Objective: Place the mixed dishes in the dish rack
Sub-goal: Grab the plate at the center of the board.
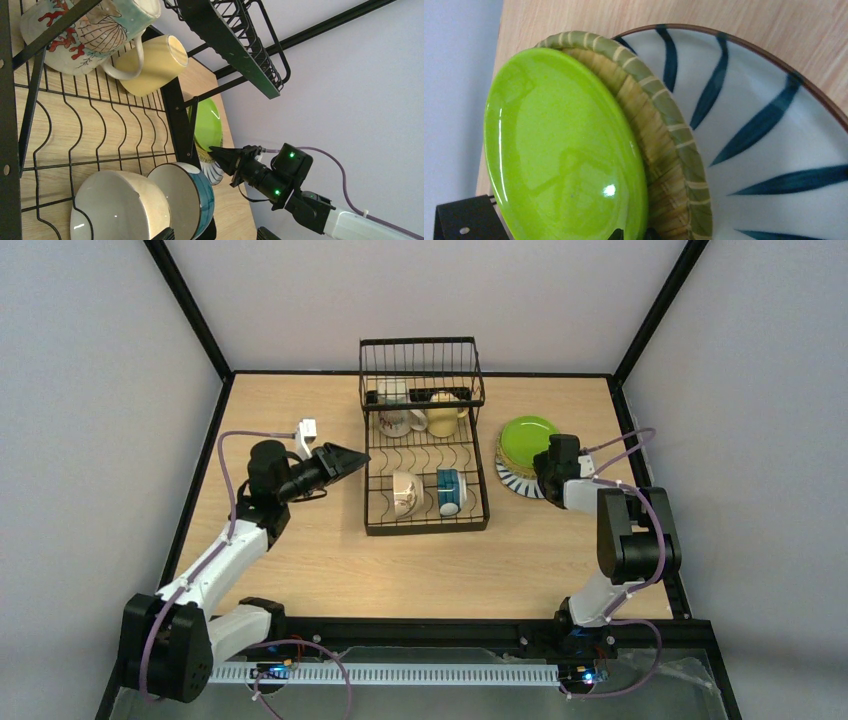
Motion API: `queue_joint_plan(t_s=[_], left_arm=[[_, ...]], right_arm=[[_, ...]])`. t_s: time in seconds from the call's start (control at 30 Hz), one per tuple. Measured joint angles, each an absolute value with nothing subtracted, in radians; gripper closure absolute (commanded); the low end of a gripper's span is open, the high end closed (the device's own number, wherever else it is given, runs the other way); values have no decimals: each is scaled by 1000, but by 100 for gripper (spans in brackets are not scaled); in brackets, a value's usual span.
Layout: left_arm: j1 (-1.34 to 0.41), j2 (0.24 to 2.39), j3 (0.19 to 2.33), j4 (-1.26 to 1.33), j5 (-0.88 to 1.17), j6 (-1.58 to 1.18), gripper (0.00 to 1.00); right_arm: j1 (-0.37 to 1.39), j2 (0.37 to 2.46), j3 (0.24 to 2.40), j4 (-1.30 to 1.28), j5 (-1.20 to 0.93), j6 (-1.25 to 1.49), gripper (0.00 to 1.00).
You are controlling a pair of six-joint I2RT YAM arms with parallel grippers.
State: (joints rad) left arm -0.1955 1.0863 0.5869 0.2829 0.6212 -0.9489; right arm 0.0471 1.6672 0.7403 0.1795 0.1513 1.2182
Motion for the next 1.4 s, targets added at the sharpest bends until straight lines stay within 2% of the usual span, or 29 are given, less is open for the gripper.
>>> queue_joint_plan(t_s=[0.1, 0.17, 0.63, 1.23, 1.27, 1.4], left_arm=[[-196, 1082, 587, 283, 619, -945, 7], [-196, 1077, 587, 283, 619, -943, 7], [-196, 1063, 587, 275, 606, -935, 7], [-196, 1024, 589, 186, 595, -965, 6], [-196, 1020, 589, 178, 595, -966, 3], [-197, 1007, 589, 160, 595, -971, 1]], right_arm=[[47, 1667, 730, 186, 152, 1222, 98], [47, 1667, 727, 187, 154, 1232, 100], [46, 1615, 724, 119, 173, 1197, 100], [56, 1417, 809, -75, 175, 1053, 100], [60, 1402, 809, -87, 175, 1043, 100], [73, 1348, 809, -114, 173, 1017, 100]])
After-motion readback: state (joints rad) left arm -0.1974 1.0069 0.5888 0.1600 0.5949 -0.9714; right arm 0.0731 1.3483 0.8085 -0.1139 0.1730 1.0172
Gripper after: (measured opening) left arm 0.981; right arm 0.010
